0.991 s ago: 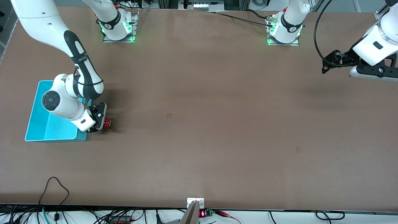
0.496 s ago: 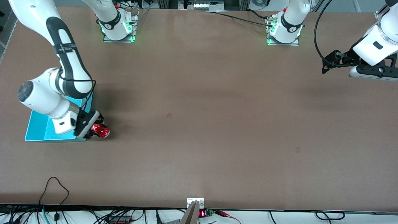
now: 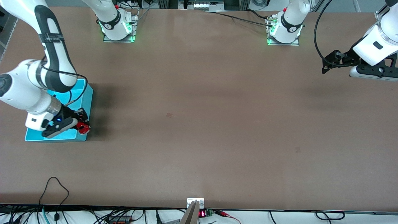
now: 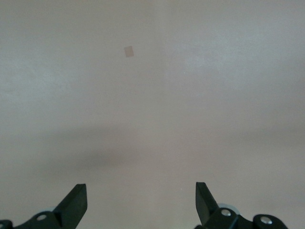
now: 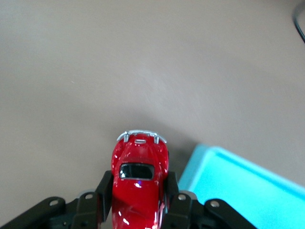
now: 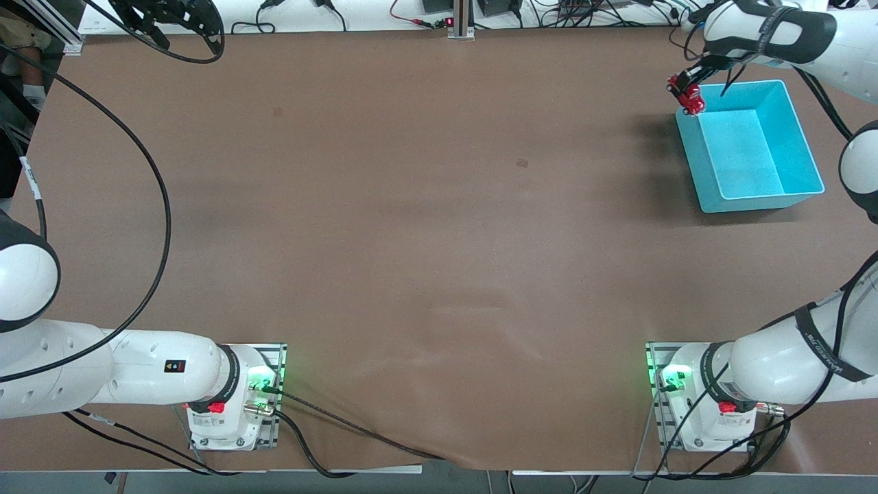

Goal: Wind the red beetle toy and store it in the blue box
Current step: 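Lift the car and lower it into the cyan box, then open the right gripper to release the car and raise it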

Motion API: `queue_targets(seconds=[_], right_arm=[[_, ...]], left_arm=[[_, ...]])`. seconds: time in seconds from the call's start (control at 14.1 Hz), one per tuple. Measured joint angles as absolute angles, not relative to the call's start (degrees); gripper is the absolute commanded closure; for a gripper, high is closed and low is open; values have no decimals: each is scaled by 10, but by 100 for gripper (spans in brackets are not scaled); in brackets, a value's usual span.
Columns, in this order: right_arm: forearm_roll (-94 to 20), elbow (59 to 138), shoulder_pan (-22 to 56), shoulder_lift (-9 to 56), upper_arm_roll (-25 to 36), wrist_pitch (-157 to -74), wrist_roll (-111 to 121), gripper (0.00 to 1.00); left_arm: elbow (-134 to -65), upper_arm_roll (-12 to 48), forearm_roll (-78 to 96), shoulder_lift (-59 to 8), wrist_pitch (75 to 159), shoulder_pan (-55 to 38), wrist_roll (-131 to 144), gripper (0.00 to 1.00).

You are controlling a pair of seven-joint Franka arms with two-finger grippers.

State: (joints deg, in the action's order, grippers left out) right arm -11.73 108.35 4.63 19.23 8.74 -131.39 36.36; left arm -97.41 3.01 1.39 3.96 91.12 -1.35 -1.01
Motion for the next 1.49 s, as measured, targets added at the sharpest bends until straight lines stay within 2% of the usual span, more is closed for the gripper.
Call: queue_targets(seconds=[0.28, 0.42, 0.64, 1.13, 1.35, 1.42, 1.49], right_arm=[[-111, 1084, 27, 185, 142, -1281, 308, 93], [-111, 1090, -11, 186, 150, -1266, 307, 90], [-111, 1109, -44, 194, 151, -1267, 306, 91], [-111, 1155, -49, 266, 149, -1372, 298, 90], [-111, 1176, -48, 284, 147, -1419, 298, 84], [-111, 1181, -48, 287, 147, -1429, 298, 45], [-111, 1182, -48, 287, 146, -1432, 298, 0]], left_arm=[[-974, 30, 14, 40, 911, -13, -10, 0], [-974, 30, 14, 40, 911, -13, -10, 0], [-974, 30, 14, 40, 911, -13, -10, 0], [-974, 30, 14, 40, 911, -13, -10, 0], [-974, 30, 14, 40, 911, -13, -10, 0], [-974, 30, 14, 40, 911, -13, -10, 0], [-974, 30, 14, 40, 911, -13, -10, 0]])
